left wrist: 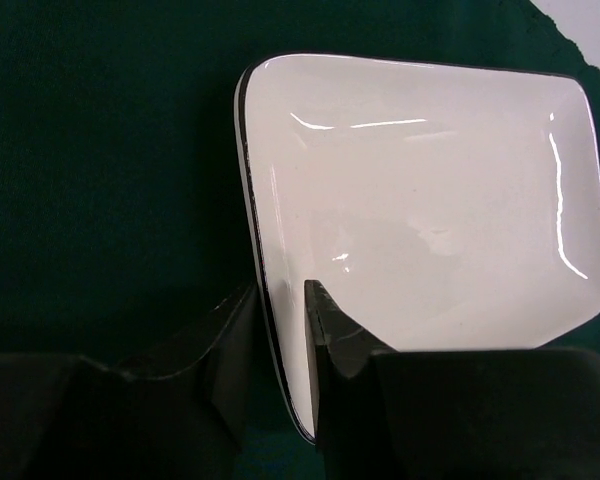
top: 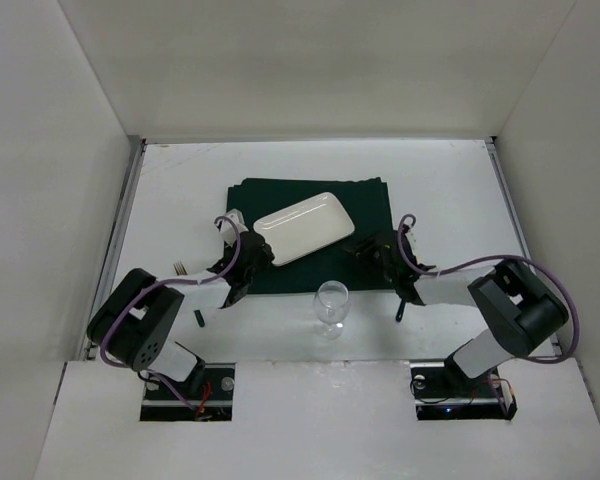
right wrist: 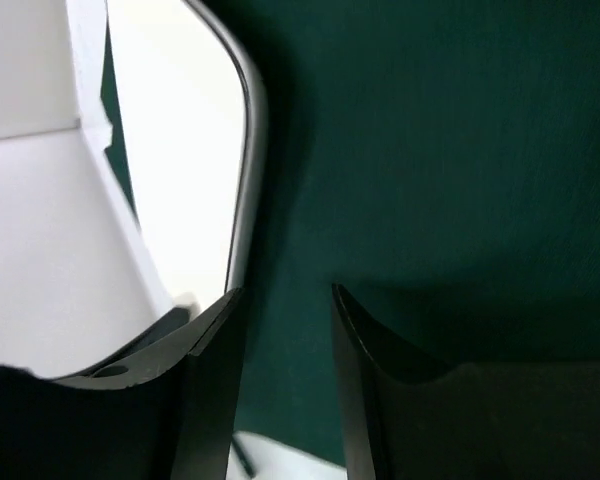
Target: Set the dinner table for one person
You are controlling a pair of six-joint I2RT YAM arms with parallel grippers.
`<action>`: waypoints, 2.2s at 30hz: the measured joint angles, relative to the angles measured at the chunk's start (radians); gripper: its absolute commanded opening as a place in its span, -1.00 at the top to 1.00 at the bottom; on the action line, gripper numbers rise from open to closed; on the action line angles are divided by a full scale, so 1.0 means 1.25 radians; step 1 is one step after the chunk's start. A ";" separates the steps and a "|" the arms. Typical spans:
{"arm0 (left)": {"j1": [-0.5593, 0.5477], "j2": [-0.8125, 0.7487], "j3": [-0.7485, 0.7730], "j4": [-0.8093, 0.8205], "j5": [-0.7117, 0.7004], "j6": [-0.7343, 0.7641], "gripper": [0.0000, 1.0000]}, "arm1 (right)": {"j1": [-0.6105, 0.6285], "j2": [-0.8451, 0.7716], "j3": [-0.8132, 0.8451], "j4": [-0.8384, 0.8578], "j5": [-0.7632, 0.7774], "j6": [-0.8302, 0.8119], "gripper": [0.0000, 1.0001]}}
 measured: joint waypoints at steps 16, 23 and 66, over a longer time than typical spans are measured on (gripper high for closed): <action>0.014 0.024 0.030 -0.027 -0.001 0.006 0.63 | -0.136 0.108 0.299 -0.222 -0.022 -0.431 0.20; 0.014 0.033 0.047 -0.045 -0.003 0.012 0.66 | -0.136 0.165 0.324 -0.248 -0.049 -0.472 0.74; 0.062 0.138 0.138 -0.002 -0.026 0.032 0.64 | -0.009 -0.015 0.105 -0.192 0.056 -0.427 0.77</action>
